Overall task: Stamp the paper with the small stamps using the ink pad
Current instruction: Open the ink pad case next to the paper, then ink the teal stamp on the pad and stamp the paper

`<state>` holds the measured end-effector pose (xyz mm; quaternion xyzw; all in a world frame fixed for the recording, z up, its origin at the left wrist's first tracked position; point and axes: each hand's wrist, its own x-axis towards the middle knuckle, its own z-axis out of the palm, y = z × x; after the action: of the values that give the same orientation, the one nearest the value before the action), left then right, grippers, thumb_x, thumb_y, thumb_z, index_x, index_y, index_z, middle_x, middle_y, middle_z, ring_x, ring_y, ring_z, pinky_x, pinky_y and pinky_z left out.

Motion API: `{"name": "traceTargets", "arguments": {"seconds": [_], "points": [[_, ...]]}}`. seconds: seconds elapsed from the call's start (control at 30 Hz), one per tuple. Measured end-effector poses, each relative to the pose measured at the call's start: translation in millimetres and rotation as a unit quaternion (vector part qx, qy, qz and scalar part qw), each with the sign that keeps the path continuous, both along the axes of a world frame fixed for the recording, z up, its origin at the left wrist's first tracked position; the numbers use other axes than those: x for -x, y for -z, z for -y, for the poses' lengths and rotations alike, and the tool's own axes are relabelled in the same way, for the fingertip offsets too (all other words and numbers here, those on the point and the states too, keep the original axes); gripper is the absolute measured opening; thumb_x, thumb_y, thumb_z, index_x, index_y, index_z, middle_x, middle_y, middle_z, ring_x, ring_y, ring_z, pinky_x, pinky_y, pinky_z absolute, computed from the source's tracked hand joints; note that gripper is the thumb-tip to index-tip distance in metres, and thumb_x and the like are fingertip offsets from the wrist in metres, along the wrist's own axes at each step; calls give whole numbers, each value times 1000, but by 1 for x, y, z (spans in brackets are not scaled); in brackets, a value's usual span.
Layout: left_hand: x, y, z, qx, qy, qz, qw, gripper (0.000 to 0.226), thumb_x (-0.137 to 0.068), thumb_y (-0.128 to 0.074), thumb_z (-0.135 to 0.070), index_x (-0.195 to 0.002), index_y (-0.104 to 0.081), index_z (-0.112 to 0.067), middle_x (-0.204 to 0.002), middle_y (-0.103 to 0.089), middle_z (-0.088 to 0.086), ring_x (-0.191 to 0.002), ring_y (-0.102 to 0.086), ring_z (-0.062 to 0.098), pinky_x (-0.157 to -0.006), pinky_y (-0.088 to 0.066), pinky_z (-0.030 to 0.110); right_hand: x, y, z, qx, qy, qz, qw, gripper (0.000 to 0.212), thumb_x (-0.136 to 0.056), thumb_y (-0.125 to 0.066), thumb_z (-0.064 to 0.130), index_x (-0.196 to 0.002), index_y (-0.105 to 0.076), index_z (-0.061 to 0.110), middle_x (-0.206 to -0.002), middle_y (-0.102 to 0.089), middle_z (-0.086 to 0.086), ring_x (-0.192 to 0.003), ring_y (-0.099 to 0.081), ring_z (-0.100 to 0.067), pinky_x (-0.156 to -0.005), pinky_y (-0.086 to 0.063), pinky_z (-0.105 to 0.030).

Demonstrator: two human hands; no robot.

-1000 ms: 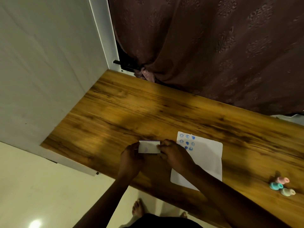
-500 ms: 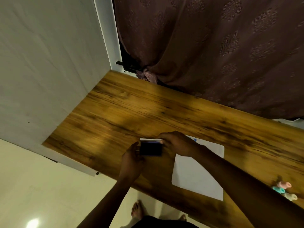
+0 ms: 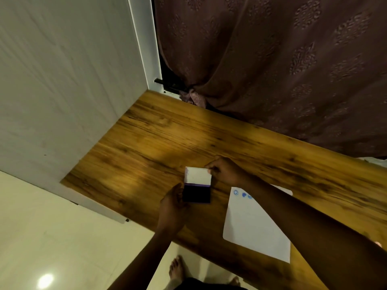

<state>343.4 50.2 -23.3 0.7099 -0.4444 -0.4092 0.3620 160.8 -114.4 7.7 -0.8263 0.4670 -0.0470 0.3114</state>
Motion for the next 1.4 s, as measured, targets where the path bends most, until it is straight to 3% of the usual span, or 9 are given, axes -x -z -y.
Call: {"name": "traceTargets", "arguments": {"seconds": [0.3,0.47,0.63,0.77,0.9,1.0,1.1,1.23,1.4], "points": [[3,0,-3,6,2,-4,1000,58,-96,-70,-4,-150,-47,-7,-145,-63,13,-135,-60,26,-111,-52,46,-4,14,-4,-27,74,36,996,21,-95,-69,9,-114,-77,8,-121,-75,-10,-114,-69,-24,-102,-56,-38],[2,-3,-5,16,-5,-3,1000,58,-94,-73,-8,-147,-50,-11,-133,-68,4,-125,-66,23,-89,-58,20,0,17,-8,-26,100,51,993,23,-94,-69,7,-116,-76,7,-121,-74,-10,-113,-69,-24,-101,-56,-37],[15,-19,-1,56,-9,61,997,62,-89,-79,-8,-145,-53,-15,-145,-59,11,-129,-60,27,-100,-59,48,28,4,-25,0,118,104,987,24,-92,-72,14,-115,-76,9,-115,-76,-7,-106,-70,-19,-94,-59,-34],[46,-33,7,77,45,62,994,49,-91,-74,-2,-136,-61,-16,-130,-70,8,-114,-69,18,-87,-59,13,71,-8,-56,14,162,142,976,22,-94,-72,24,-115,-76,17,-113,-75,6,-94,-69,0,-83,-55,-16],[94,-43,15,78,101,49,991,46,-92,-77,-13,-134,-61,-18,-121,-66,-8,-110,-65,11,-91,-55,24,120,-15,-96,13,254,172,952,16,-95,-71,25,-109,-78,26,-102,-67,29,-92,-64,17,-73,-47,0],[135,-42,20,77,152,34,985,48,-91,-78,-17,-135,-61,-25,-125,-60,-13,-110,-62,10,-83,-53,20,159,-21,-127,29,304,160,939,17,-95,-69,30,-110,-77,32,-106,-66,30,-96,-61,19,-74,-45,4],[173,-40,22,86,209,26,974,47,-90,-79,-17,-132,-63,-30,-126,-59,-16,-102,-62,4,-75,-48,7,192,-27,-154,40,344,159,925,19,-97,-67,32,-114,-75,33,-114,-70,24,-96,-65,11,-79,-48,-2],[221,-35,18,82,261,14,962,45,-90,-79,-16,-131,-65,-29,-125,-61,-15,-101,-61,-3,-75,-48,5,234,-30,-181,37,402,171,899,19,-96,-69,23,-110,-75,33,-109,-73,22,-98,-68,4,-84,-50,-9],[265,-28,11,79,315,-3,946,47,-90,-79,-12,-131,-64,-27,-126,-64,-11,-110,-66,10,-80,-52,9,283,-31,-205,73,435,159,883,21,-93,-73,23,-113,-75,26,-110,-74,13,-97,-70,2,-82,-58,-17]]}}
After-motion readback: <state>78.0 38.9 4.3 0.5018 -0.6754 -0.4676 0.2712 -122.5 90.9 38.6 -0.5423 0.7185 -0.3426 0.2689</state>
